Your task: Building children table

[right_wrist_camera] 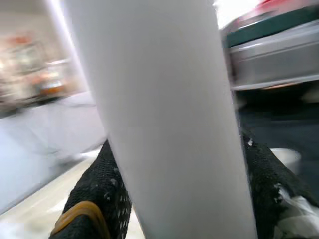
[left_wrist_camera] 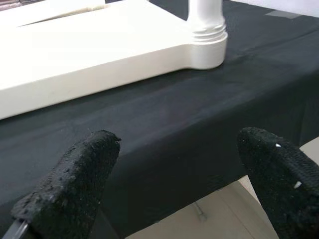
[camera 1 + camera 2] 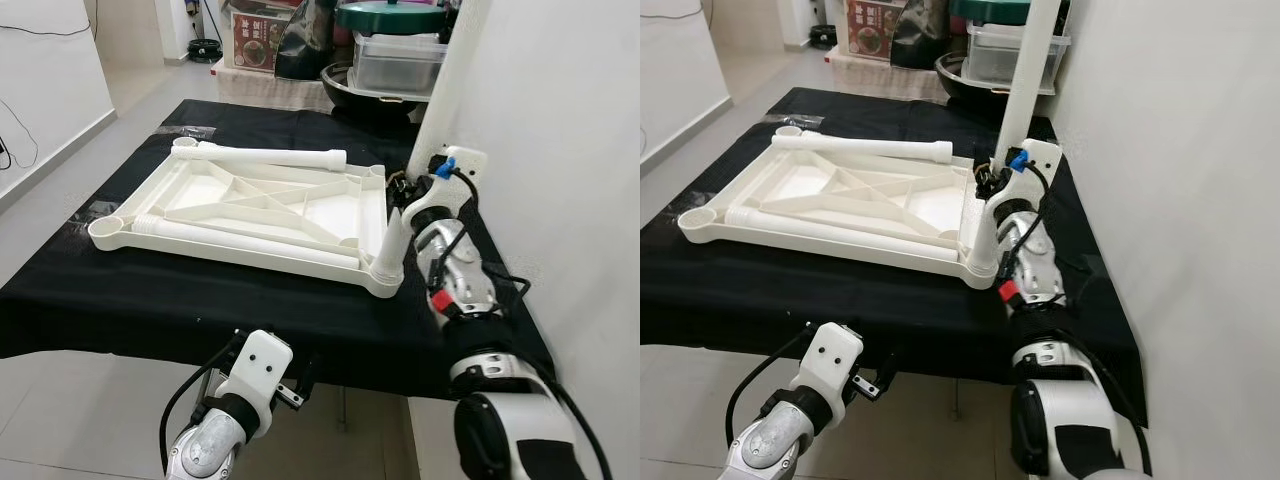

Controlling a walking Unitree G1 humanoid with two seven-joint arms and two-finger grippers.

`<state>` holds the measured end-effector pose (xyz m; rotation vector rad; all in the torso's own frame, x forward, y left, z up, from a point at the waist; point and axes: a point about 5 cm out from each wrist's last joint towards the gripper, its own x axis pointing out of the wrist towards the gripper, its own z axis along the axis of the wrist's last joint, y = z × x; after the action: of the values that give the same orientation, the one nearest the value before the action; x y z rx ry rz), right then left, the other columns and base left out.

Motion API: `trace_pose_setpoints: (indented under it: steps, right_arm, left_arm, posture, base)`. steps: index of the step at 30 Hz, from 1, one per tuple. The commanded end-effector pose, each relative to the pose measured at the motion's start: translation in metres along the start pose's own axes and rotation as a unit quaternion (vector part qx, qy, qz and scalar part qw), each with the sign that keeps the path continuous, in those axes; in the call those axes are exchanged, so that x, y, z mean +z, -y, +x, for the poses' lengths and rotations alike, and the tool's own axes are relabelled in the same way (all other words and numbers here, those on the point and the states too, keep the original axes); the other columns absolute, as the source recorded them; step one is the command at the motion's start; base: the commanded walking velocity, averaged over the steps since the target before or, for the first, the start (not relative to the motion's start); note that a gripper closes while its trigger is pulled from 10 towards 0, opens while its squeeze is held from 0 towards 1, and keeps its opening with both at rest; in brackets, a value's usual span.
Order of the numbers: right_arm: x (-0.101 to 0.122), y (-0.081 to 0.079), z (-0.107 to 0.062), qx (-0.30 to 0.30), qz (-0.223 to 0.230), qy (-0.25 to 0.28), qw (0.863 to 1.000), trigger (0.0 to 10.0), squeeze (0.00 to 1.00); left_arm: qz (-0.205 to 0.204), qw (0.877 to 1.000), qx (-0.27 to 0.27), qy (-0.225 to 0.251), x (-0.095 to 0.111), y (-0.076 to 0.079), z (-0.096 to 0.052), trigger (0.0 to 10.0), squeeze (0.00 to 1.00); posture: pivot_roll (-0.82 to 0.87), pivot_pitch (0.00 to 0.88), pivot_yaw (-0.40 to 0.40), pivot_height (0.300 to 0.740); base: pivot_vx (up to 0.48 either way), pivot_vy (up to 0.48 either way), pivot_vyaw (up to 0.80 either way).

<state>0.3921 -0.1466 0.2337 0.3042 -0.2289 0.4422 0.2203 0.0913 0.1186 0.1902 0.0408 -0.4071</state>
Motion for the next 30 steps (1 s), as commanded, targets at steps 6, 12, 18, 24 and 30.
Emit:
trace_pose_setpoints:
  steps: [6,12,18,24,30]
  right_arm:
    - [-0.02,-0.043,-0.032,0.401,-0.017,-0.138,0.905,10.0,0.0]
    - [-0.022,-0.046,-0.034,0.435,-0.009,-0.153,0.887,10.0,0.0]
    - [-0.036,-0.042,0.001,0.252,-0.056,-0.144,0.955,0.0,0.0]
    - [-0.036,-0.025,0.003,0.138,-0.075,-0.138,0.978,0.0,0.0]
    - [-0.025,0.014,0.003,-0.129,-0.107,-0.132,0.977,0.0,0.0]
  left_arm:
    - [0.001,1.0,0.0,-0.002,-0.002,0.001,0.001,10.0,0.0]
    - [0.001,1.0,0.0,-0.002,-0.001,0.0,0.001,10.0,0.0]
    - [0.001,1.0,0.001,-0.002,-0.001,0.0,0.001,10.0,0.0]
    - [0.001,1.0,0.0,-0.002,-0.001,0.0,0.001,10.0,0.0]
    - [0.001,1.0,0.001,-0.002,-0.001,-0.001,0.001,10.0,0.0]
  posture:
    - [0.13,0.02,-0.127,0.74]
    - [0.14,0.024,-0.125,0.74]
    - [0.14,0.025,-0.125,0.74]
    - [0.13,0.027,-0.123,0.74]
    - [0.13,0.033,-0.124,0.74]
  base:
    - [0.0,0.0,0.0]
    - [0.0,0.0,0.0]
    - [0.0,0.0,0.0]
    - [0.0,0.0,0.0]
    - [0.0,0.0,0.0]
